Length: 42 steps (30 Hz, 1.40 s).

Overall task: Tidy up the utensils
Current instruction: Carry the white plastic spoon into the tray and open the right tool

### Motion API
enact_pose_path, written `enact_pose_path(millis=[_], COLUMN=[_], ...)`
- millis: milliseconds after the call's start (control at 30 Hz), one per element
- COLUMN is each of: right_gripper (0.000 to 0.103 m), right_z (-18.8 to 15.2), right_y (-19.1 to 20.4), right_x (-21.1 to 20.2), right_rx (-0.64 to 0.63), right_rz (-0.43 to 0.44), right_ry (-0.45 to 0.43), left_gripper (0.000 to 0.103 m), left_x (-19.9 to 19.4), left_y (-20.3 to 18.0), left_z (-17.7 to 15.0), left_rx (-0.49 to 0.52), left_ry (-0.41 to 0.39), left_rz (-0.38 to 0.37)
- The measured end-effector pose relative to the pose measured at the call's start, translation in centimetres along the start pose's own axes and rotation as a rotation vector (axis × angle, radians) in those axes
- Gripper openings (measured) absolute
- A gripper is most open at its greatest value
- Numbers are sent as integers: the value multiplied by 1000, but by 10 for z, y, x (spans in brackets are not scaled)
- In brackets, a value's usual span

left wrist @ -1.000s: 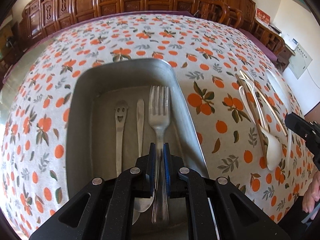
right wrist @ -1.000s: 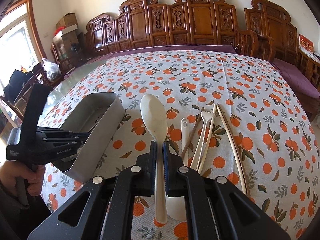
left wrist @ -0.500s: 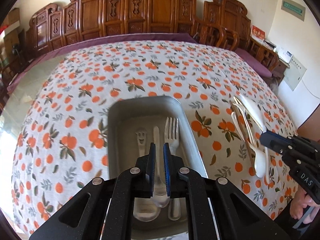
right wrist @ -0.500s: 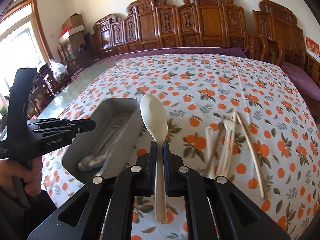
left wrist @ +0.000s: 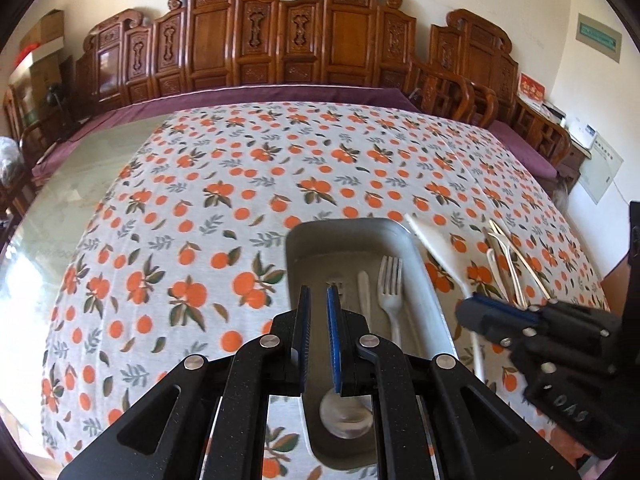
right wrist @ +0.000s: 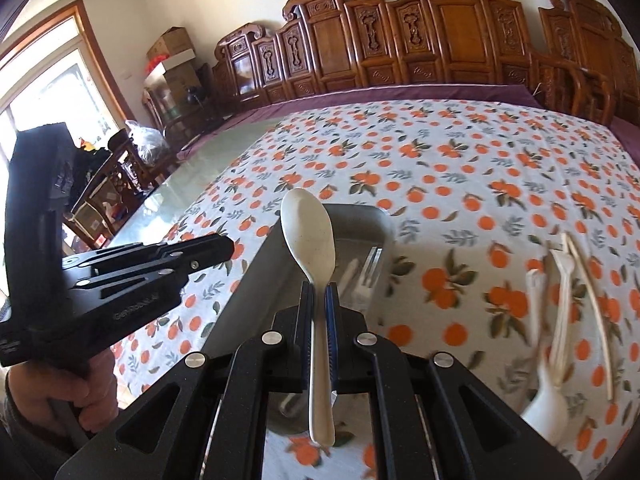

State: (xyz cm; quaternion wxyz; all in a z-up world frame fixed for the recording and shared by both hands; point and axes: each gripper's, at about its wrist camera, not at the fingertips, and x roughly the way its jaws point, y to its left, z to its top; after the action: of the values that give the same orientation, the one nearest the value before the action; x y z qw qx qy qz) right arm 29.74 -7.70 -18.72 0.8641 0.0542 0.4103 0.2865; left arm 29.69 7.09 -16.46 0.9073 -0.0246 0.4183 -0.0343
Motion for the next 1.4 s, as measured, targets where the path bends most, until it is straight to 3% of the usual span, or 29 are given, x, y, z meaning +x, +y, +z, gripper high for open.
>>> enact_pose_path(millis=[533,767,933,1033,1267,1400], right_gripper=[11,11,11,11,11,11], right_z=[-6,-2,-1,-2,-13,-18], right_y=[-2,-8,-25,-43,-105,-139], right_x=[46,28,-9,-28,-69,-82], right_rx=[14,17,-35,-61,-82,-58], right_rz=[-37,-8,-41,-93,-248,-320], right_ry=[76,46,0,-20,-43,-48], left_gripper=[7,7,8,32,51,53], left_x=[0,1,1,0,1,2], left_y=[12,7,-3,-12,-35,-52], left_z=[1,1,2,2,1,0], left_rx=[-20,-12,4,19,51,79], left_ry=[-3,-3,-6,-15,-19,-17], left_rz=[16,12,-4,-14,-45,-65])
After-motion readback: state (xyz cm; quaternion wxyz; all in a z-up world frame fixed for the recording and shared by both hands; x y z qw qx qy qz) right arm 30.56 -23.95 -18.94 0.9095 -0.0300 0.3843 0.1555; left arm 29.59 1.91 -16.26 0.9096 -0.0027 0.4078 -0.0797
